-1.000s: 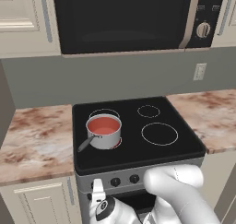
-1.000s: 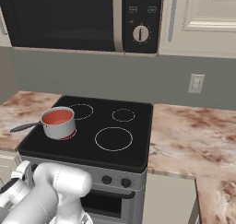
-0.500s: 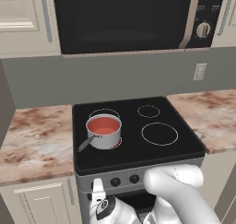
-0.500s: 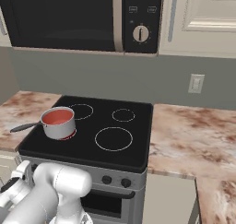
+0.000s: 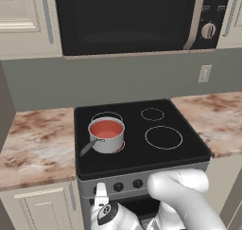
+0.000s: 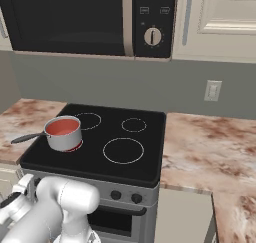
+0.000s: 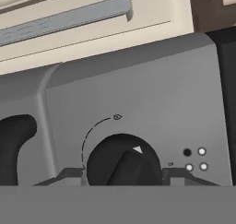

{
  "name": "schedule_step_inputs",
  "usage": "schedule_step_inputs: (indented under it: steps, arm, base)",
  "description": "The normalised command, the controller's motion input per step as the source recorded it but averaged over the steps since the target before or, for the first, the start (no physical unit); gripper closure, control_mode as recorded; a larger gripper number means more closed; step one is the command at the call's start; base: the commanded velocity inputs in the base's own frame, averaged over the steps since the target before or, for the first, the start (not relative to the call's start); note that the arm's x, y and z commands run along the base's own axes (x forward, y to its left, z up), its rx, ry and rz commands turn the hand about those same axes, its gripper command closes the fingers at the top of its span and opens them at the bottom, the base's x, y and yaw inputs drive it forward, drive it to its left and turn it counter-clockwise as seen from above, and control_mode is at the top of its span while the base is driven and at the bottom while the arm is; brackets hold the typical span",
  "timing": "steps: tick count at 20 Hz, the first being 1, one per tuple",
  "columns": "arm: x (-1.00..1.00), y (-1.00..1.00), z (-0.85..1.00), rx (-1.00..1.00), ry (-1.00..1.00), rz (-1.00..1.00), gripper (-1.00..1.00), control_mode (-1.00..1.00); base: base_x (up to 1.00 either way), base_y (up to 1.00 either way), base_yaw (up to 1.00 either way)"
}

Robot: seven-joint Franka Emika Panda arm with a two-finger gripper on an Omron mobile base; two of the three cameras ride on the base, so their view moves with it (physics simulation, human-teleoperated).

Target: Wait until the marinara sauce is simmered to a deep red color and then turn off the stove.

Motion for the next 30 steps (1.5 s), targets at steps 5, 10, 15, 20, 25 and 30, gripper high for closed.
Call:
schedule_step_inputs:
  steps: [5, 10, 15, 20, 25, 30]
  arm:
    - [0.00, 0.00, 0.00, 0.17, 0.00, -0.22, 1.00, -1.00]
    - [0.00, 0.00, 0.00, 0.23, 0.00, -0.26, 1.00, -1.00]
    - [0.00, 0.00, 0.00, 0.29, 0.00, -0.31, 1.00, -1.00]
    - [0.00, 0.00, 0.00, 0.34, 0.00, -0.35, 1.00, -1.00]
    - [0.00, 0.00, -0.03, 0.34, -0.06, -0.36, 1.00, -1.00]
    - [-0.02, -0.04, -0.09, 0.35, -0.09, -0.40, 1.00, -1.00]
  base:
    - [0.00, 0.00, 0.00]
    - [0.00, 0.00, 0.00]
    - [0.00, 0.00, 0.00]
    - [0.00, 0.00, 0.00]
    - [0.00, 0.00, 0.00]
    - [0.00, 0.00, 0.00]
